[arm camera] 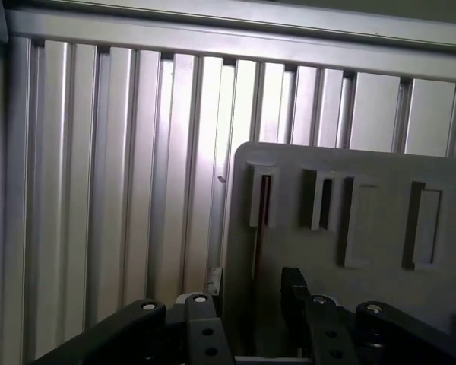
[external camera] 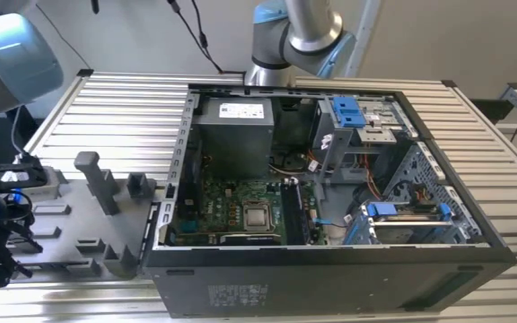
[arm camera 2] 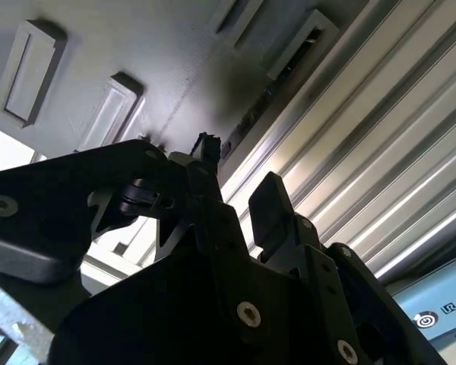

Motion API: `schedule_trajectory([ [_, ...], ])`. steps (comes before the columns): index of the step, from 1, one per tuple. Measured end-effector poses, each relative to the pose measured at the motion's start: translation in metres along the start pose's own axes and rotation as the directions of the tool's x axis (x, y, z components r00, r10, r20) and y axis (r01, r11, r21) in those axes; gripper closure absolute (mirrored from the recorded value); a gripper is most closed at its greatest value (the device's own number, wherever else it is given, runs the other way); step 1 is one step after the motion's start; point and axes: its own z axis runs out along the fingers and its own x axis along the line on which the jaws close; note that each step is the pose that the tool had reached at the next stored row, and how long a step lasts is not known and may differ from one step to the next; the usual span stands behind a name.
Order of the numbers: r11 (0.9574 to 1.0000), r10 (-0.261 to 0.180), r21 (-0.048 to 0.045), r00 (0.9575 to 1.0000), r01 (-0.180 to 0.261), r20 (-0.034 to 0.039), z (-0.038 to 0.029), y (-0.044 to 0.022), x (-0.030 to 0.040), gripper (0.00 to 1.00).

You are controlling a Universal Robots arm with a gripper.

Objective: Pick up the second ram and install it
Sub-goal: 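Pick up the second ram and move it above second insertion slot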

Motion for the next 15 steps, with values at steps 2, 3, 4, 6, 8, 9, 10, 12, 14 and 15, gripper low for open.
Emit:
schedule_trajectory([
  [2, 1.0, 0.0, 0.0001, 1.0, 0.0, 0.0, 0.0035, 0.0001, 0.0002, 0.56],
  [3, 1.0, 0.0, 0.0, 1.0, 0.0, 0.0, 0.0049, 0.0002, 0.0002, 0.56],
  [4, 1.0, 0.0, 0.0001, 1.0, 0.0, 0.0001, 0.0064, 0.0002, 0.0003, 0.56],
  [6, 1.0, 0.0, 0.0, 1.0, 0.0, 0.0, 0.0089, 0.0002, 0.0, 0.56],
  [8, 1.0, 0.0, -0.0001, 1.0, 0.0, -0.0001, 0.0106, 0.0001, -0.001, 0.56],
  [9, 1.0, 0.0, 0.0001, 1.0, 0.0, 0.0001, 0.0115, 0.0001, -0.0015, 0.56],
  [10, 1.0, 0.0, 0.0001, 1.0, 0.0, 0.0001, 0.0123, 0.0001, -0.0022, 0.56],
  [12, 1.0, 0.0, 0.0001, 1.0, 0.0, 0.0002, 0.014, 0.0, -0.0033, 0.56],
  [14, 1.0, 0.0, 0.0, 1.0, 0.0, 0.0001, 0.0156, -0.0001, -0.0043, 0.56],
  [15, 1.0, -0.001, -0.0001, 1.0, 0.001, 0.0001, 0.0162, -0.0001, -0.0044, 0.56],
])
